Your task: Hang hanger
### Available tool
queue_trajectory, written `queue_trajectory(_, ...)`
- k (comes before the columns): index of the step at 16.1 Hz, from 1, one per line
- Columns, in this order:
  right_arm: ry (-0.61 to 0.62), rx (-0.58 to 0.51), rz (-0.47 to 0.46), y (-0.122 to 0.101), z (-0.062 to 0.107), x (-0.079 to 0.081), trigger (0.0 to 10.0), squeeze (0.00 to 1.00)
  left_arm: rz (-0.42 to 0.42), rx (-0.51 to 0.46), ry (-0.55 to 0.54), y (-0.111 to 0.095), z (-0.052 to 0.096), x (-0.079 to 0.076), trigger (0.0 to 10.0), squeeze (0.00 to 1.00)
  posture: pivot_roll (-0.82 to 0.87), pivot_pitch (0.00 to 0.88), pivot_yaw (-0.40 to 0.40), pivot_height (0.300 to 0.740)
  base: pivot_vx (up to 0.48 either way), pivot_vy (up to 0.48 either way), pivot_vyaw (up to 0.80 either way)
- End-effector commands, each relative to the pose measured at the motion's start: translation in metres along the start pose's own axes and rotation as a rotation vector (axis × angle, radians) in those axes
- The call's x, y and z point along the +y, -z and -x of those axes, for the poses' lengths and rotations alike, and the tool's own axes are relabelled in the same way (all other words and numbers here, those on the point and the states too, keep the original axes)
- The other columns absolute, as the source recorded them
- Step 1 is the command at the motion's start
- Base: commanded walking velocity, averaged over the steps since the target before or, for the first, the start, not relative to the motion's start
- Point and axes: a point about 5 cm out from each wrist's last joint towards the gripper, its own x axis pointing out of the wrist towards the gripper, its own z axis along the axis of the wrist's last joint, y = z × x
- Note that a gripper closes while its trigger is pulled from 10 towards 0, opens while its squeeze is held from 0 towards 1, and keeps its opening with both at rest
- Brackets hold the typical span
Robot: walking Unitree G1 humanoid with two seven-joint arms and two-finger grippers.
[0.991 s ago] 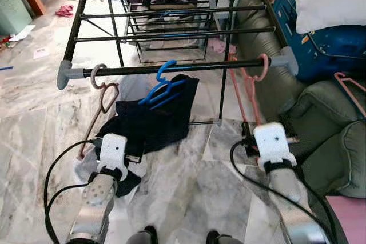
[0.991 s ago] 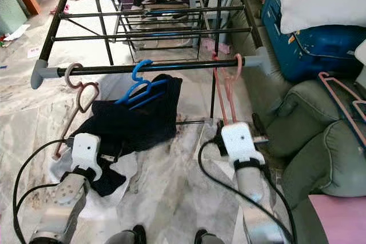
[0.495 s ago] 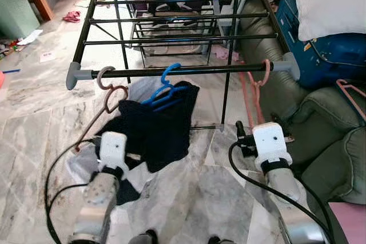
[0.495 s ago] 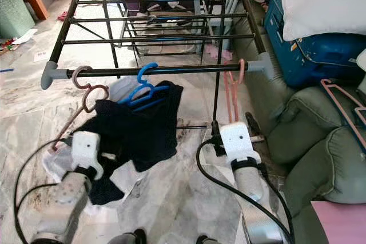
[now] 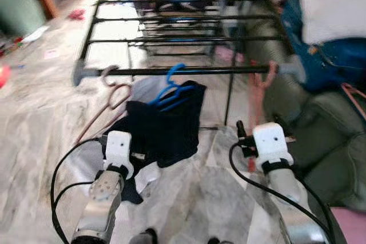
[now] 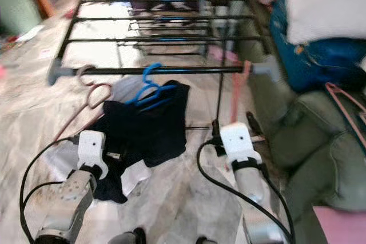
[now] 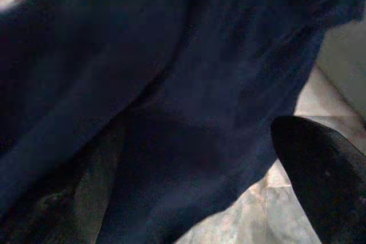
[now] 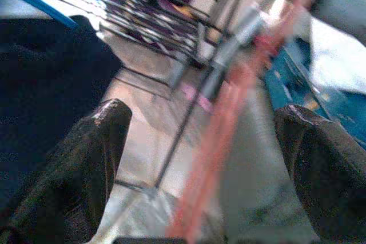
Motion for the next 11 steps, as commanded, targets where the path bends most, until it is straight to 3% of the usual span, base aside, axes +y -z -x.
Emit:
queue_trajectory(1,-0.002,-0.008,-0.001,-0.001,0.002,0.0,10.0,0.0,-0.008,0.04,-0.02,0.008,0.004,0.005,10.0,0.0,0.08,0.137,0.032,0.74,-0.281,0.0,0.0)
queue_trajectory(11,-0.01,0.04,-0.028,0.013,0.006,0.004,10.0,0.0,-0.04,0.044,-0.009,0.007,0.002,0.005,10.0,0.0,0.07,0.146,0.046,0.74,-0.306,0.0,0.0)
